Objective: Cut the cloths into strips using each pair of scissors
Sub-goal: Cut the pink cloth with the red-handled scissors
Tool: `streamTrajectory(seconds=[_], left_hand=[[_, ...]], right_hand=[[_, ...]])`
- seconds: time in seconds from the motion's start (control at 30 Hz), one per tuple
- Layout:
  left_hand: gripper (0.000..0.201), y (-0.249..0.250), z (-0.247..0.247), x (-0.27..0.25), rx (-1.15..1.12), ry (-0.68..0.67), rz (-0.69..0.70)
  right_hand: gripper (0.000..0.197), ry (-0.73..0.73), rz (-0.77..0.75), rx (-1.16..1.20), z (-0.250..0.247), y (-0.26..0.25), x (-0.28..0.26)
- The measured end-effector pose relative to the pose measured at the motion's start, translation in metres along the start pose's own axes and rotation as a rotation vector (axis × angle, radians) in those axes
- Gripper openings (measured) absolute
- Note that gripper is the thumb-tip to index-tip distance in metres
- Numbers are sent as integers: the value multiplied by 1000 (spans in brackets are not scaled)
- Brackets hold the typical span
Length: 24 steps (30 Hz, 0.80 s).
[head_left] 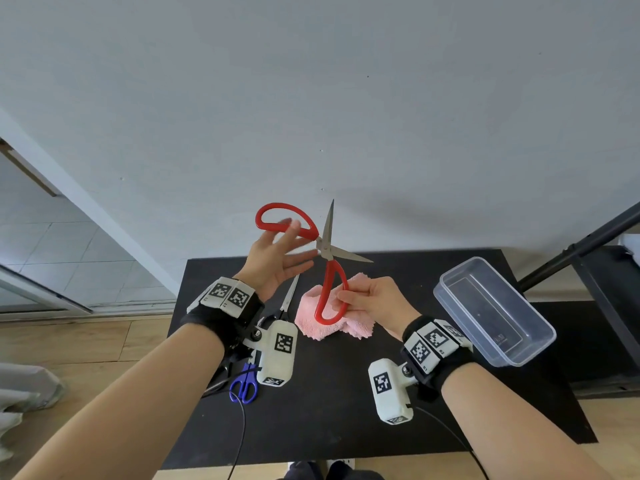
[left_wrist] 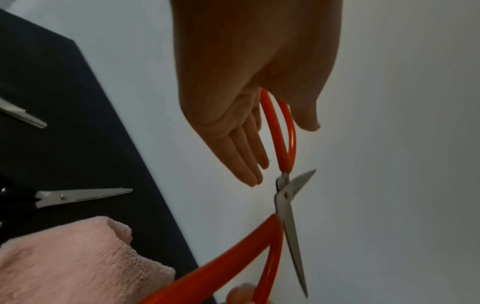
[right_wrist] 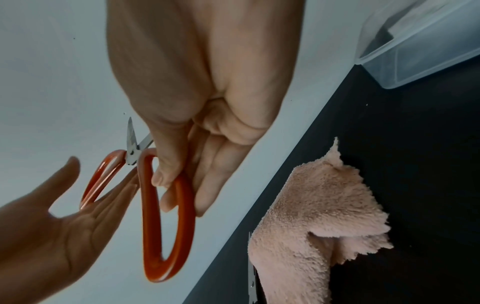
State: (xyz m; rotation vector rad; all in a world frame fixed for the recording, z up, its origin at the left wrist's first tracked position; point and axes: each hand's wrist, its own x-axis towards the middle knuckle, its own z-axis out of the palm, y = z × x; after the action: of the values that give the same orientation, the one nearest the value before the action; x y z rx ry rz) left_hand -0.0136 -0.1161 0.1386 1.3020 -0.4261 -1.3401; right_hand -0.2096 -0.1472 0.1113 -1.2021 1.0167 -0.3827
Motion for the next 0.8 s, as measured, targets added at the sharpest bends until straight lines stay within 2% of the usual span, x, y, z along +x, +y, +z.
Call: streamTrajectory(seconds=[0.07,0.17,0.33,0.47,0.57,0.7,0.8], left_hand=[[45,3,-8,1,-118,60,20],[38,9,-16,2,-170,107,-11],[30,14,-21,-2,-95,66,-86],[37,15,-20,-5,-141,37,-127],[37,15,-17,-5,-121,33,-100],[33,11,-9,-5,-37,-25,-58],[30,6,-4,-6,39,-88,-41]], right_hand=[[16,15,2,-14,-2,0,0],[12,41,11,-18,-5,1,0],[15,55,6,-13,-9,1,1],[14,50,36,18,-11,2,1],[13,116,45,-43,-11,6,4],[24,208,46,-291,-9,8,14],[39,277,90,-309,-6,3,21]])
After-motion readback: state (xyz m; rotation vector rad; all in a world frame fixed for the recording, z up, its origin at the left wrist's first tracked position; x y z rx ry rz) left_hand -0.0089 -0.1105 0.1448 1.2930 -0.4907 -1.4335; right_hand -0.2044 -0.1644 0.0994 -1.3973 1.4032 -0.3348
